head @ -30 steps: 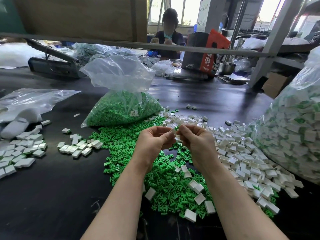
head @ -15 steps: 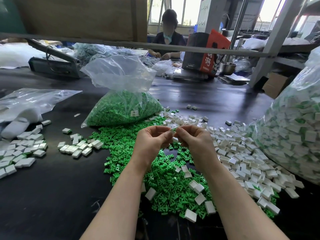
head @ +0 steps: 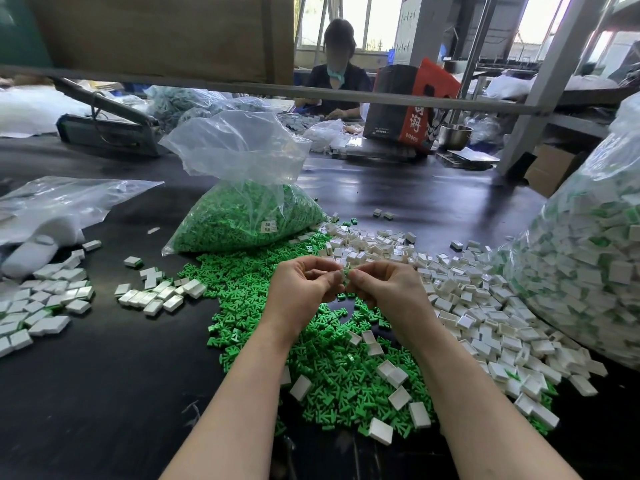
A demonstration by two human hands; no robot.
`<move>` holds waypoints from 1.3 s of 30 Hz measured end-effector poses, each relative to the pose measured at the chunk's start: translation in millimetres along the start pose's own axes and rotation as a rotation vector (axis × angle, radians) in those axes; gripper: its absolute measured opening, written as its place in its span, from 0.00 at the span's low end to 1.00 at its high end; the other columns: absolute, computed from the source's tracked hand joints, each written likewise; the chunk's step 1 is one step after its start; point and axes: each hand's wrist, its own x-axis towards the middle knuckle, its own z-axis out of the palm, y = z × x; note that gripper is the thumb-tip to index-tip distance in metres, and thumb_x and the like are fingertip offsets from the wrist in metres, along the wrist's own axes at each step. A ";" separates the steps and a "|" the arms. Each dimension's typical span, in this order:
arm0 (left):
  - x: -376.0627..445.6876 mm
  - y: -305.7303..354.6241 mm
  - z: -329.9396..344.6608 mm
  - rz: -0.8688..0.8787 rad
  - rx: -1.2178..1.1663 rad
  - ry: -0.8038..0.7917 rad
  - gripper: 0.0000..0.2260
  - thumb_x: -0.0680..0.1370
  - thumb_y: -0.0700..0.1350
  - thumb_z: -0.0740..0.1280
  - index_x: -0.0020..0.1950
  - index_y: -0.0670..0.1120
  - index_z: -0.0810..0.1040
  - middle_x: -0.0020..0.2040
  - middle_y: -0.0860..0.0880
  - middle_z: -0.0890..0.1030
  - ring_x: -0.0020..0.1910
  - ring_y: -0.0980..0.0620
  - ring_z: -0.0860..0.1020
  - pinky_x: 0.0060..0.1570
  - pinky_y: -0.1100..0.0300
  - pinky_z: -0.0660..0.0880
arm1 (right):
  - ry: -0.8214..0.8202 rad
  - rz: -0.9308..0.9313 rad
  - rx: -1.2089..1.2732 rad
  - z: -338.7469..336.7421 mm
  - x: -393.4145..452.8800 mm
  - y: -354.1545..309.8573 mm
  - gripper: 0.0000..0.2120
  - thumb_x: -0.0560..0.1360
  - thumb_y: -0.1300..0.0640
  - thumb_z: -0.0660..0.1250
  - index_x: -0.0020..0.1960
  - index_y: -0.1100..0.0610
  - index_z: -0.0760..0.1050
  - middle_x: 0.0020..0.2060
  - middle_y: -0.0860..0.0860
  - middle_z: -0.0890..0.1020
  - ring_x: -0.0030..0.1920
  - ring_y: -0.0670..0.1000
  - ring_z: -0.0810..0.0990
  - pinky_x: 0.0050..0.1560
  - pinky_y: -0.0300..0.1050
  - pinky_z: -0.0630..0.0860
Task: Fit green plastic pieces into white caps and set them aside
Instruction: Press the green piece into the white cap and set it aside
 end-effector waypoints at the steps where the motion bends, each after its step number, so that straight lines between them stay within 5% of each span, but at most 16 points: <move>1: 0.3 -0.6 -0.1 -0.006 0.011 -0.004 0.03 0.75 0.33 0.71 0.44 0.40 0.82 0.37 0.43 0.85 0.37 0.48 0.85 0.36 0.64 0.78 | -0.005 0.013 0.001 -0.3 0.0 0.3 0.05 0.74 0.62 0.72 0.40 0.57 0.82 0.29 0.49 0.83 0.28 0.40 0.78 0.29 0.32 0.72; 12: 1.7 -12.7 -4.8 -0.036 0.129 -0.061 0.01 0.75 0.33 0.71 0.44 0.38 0.81 0.38 0.40 0.84 0.37 0.47 0.84 0.38 0.60 0.80 | -0.069 0.126 -0.091 -2.2 0.0 8.6 0.04 0.76 0.62 0.71 0.42 0.59 0.81 0.31 0.53 0.84 0.28 0.44 0.77 0.29 0.37 0.73; 26: -0.4 -12.5 -6.1 0.015 0.283 -0.076 0.02 0.75 0.32 0.71 0.44 0.36 0.81 0.40 0.36 0.84 0.42 0.39 0.84 0.46 0.50 0.83 | -0.109 0.039 -0.272 -4.5 -2.6 7.1 0.07 0.75 0.62 0.71 0.39 0.55 0.81 0.32 0.51 0.85 0.28 0.43 0.78 0.32 0.38 0.74; 32: 0.8 -13.6 -5.7 0.073 0.417 -0.089 0.04 0.74 0.33 0.72 0.42 0.41 0.83 0.37 0.44 0.85 0.38 0.47 0.84 0.42 0.55 0.83 | -0.117 -0.003 -0.302 -3.1 -3.5 7.9 0.06 0.74 0.62 0.73 0.38 0.54 0.82 0.33 0.52 0.85 0.30 0.44 0.80 0.33 0.37 0.74; 39: -0.3 -9.9 -3.6 0.088 0.234 -0.053 0.08 0.74 0.32 0.71 0.43 0.44 0.82 0.36 0.49 0.85 0.37 0.52 0.85 0.38 0.65 0.79 | -0.103 0.014 -0.014 -4.4 -5.9 6.2 0.04 0.68 0.57 0.77 0.39 0.56 0.83 0.34 0.54 0.86 0.32 0.46 0.83 0.32 0.34 0.76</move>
